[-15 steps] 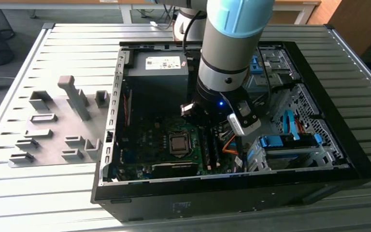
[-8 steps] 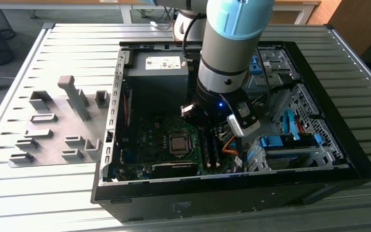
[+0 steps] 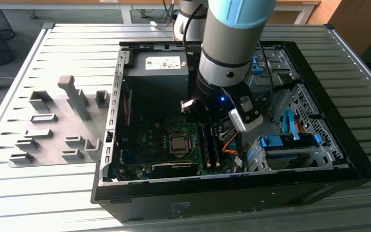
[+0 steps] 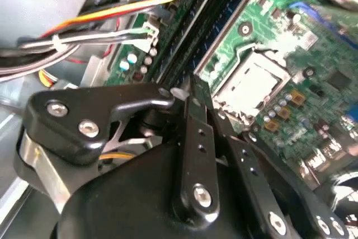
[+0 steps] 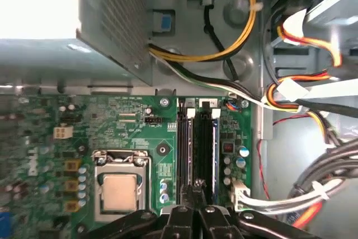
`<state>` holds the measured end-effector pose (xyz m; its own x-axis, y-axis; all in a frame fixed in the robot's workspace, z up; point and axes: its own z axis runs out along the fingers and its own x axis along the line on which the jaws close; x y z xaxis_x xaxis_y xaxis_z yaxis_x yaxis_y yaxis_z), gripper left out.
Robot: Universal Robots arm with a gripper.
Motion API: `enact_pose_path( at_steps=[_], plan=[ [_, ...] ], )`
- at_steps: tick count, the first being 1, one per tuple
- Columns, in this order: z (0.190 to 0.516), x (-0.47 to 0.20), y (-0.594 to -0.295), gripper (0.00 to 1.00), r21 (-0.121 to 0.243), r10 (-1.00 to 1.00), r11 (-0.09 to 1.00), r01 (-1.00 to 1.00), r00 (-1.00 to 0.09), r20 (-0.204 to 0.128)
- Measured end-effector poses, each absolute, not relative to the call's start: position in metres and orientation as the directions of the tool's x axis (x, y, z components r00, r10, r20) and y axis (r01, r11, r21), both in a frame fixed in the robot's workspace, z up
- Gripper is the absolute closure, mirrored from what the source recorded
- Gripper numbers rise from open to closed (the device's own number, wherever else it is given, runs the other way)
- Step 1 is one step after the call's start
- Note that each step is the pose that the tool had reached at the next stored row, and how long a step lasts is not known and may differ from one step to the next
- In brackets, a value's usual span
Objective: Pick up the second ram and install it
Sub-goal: 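Press down the second ram until it locks into place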
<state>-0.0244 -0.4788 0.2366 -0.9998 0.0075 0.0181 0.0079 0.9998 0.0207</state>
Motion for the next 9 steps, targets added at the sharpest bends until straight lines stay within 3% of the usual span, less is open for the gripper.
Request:
enact_pose_path(
  at_steps=[9],
  plan=[
    [0.2466, -0.0244, -0.4789, 0.89, 0.021, 0.008, 1.000, 0.008, -1.000, 0.018]
  ],
)
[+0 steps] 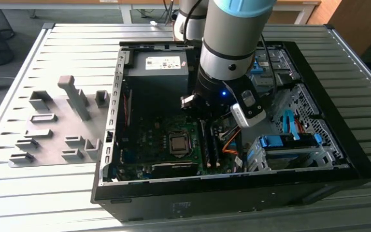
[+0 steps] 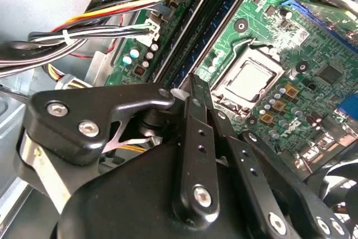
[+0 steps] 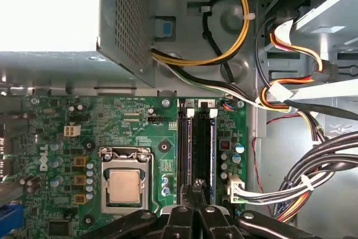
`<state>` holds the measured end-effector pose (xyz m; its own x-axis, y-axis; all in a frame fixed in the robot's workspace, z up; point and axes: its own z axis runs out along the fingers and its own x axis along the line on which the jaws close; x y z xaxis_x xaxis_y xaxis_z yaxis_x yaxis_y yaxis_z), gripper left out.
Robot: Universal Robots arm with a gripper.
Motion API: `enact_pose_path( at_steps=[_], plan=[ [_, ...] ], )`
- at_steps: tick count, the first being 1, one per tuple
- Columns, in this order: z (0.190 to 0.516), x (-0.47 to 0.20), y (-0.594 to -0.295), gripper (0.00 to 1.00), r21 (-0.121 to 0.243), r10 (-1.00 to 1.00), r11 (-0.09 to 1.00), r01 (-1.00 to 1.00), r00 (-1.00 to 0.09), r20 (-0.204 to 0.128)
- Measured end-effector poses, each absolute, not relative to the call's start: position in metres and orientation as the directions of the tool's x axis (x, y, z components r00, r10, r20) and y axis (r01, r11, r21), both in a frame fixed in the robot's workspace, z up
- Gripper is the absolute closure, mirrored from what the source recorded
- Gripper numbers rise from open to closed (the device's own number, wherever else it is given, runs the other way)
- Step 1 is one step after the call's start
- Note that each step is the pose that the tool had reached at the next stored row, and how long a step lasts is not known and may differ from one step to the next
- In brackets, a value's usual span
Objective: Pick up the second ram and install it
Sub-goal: 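Press down the second ram until it locks into place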
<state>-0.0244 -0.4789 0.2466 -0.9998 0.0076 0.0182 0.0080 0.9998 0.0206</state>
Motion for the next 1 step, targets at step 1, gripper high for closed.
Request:
enact_pose_path(
  at_steps=[1],
  plan=[
    [0.2466, -0.0244, -0.4789, 0.89, 0.021, 0.008, 1.000, 0.008, -1.000, 0.018]
  ],
)
